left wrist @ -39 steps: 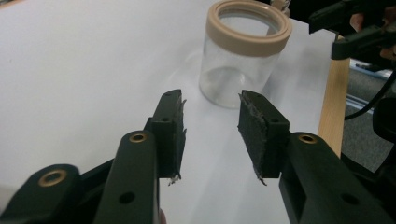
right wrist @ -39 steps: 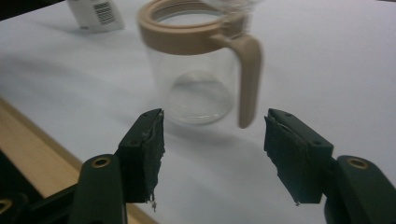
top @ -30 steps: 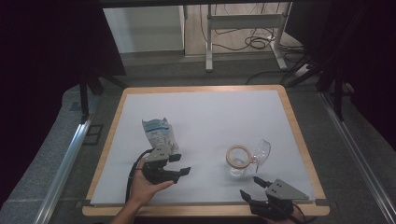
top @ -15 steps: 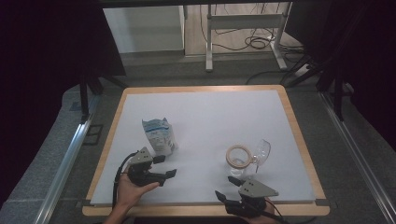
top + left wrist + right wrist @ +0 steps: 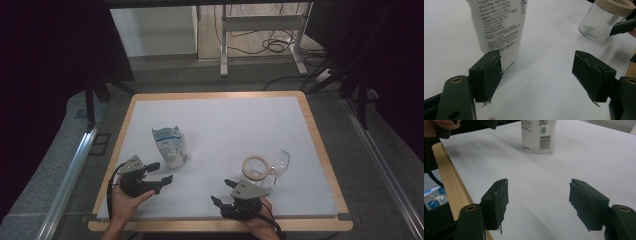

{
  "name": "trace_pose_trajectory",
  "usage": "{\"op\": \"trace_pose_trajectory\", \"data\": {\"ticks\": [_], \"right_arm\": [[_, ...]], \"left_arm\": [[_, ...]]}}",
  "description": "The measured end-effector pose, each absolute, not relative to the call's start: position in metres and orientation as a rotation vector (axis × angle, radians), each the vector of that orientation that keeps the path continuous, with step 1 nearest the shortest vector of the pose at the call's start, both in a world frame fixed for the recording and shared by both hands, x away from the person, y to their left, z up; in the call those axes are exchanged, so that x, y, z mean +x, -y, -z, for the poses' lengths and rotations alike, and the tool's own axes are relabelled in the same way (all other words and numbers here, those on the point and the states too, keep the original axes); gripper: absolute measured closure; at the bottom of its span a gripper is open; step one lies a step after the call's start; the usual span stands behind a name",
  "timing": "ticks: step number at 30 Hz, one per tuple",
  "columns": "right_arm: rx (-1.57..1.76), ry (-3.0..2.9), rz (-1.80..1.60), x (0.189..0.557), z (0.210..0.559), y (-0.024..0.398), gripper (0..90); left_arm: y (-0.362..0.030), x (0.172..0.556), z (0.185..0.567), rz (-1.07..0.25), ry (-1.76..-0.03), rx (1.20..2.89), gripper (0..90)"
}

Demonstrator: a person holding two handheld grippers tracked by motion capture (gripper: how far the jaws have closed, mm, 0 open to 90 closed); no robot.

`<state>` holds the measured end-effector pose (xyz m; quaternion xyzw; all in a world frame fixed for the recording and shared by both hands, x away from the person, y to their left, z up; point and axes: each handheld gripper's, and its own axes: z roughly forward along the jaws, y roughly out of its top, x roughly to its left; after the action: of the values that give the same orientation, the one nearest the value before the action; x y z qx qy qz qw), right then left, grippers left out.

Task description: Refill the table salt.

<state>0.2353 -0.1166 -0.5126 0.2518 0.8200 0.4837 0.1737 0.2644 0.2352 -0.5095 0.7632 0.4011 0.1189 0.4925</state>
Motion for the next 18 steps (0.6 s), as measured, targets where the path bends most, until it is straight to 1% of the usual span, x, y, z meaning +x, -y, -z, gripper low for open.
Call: {"op": "trace_pose_trajectory", "data": {"ticks": [11,15,18], "right_arm": [[0.731,-2.342,-1.356,0.243,0.517,0.114,32.5],[0.733,-2.336,-1.357,0.244,0.517,0.117,32.5],[0.737,-2.329,-1.354,0.245,0.516,0.119,32.5]], "left_arm": [[-0.246,0.275,0.499,-0.316,-1.011,1.796,26.3],[-0.248,0.288,0.493,-0.318,-1.019,1.767,27.5],[-0.248,0.298,0.49,-0.31,-1.026,1.759,30.0]]}}
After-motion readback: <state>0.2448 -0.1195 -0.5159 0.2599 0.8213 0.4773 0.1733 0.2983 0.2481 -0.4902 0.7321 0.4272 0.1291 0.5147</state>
